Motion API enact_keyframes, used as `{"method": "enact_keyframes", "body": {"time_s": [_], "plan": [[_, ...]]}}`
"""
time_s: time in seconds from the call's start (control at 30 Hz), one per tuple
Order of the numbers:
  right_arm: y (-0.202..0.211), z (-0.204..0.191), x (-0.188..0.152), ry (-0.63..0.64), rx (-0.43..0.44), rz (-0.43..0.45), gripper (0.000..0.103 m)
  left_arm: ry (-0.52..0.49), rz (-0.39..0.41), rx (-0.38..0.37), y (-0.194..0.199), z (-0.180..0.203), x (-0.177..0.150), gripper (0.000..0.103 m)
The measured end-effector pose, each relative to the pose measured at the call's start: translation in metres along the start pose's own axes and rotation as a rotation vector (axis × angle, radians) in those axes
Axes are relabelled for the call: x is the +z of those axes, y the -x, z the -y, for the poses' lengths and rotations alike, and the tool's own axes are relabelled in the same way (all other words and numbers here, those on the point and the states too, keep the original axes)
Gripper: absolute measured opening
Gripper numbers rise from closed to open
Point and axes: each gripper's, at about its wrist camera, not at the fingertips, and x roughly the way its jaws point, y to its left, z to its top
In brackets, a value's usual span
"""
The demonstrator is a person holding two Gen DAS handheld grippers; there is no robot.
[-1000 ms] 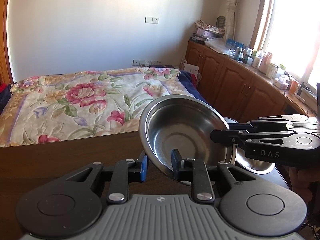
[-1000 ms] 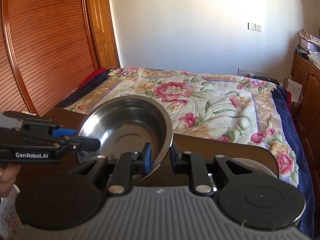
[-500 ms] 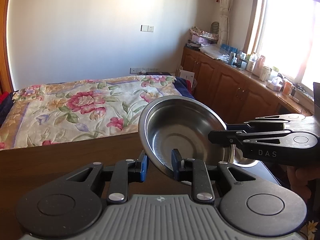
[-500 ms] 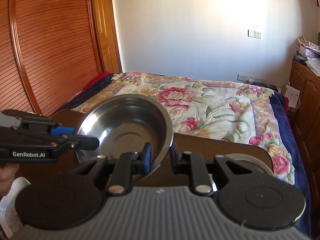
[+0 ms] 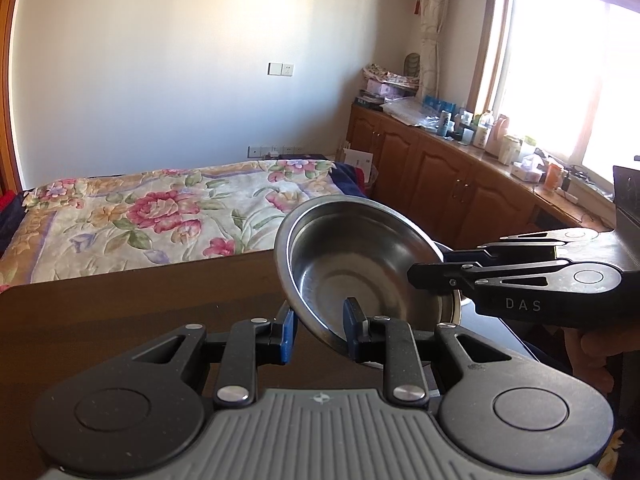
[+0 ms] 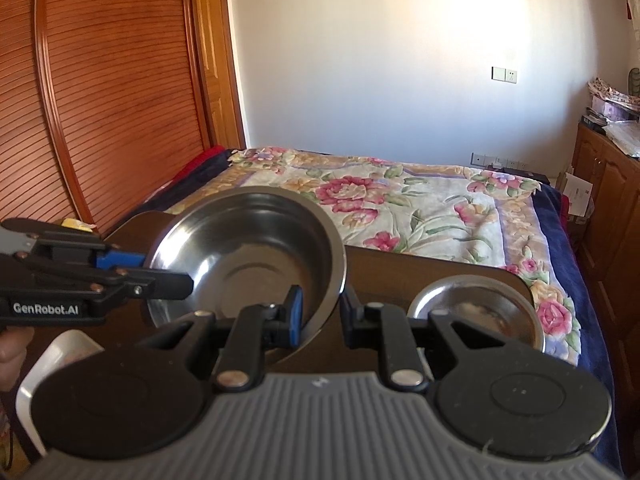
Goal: Organize plates and bowls
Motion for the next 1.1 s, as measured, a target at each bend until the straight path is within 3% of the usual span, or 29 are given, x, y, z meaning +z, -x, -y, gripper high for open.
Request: {"method": "enact_keyframes", "body": {"time_s": [0.6, 1.1], "plan": [[0.039, -0.017, -0.041, -0.02, -0.024, 0.025, 0.022, -0.008, 0.003, -0.046, 0.037, 0.025, -0.049, 0.028], [0.059, -0.022, -0.076, -0.064, 0.004, 0.028, 0.022, -0.015, -0.025, -0.058, 0.057, 0.043, -0.088, 0.028]]}}
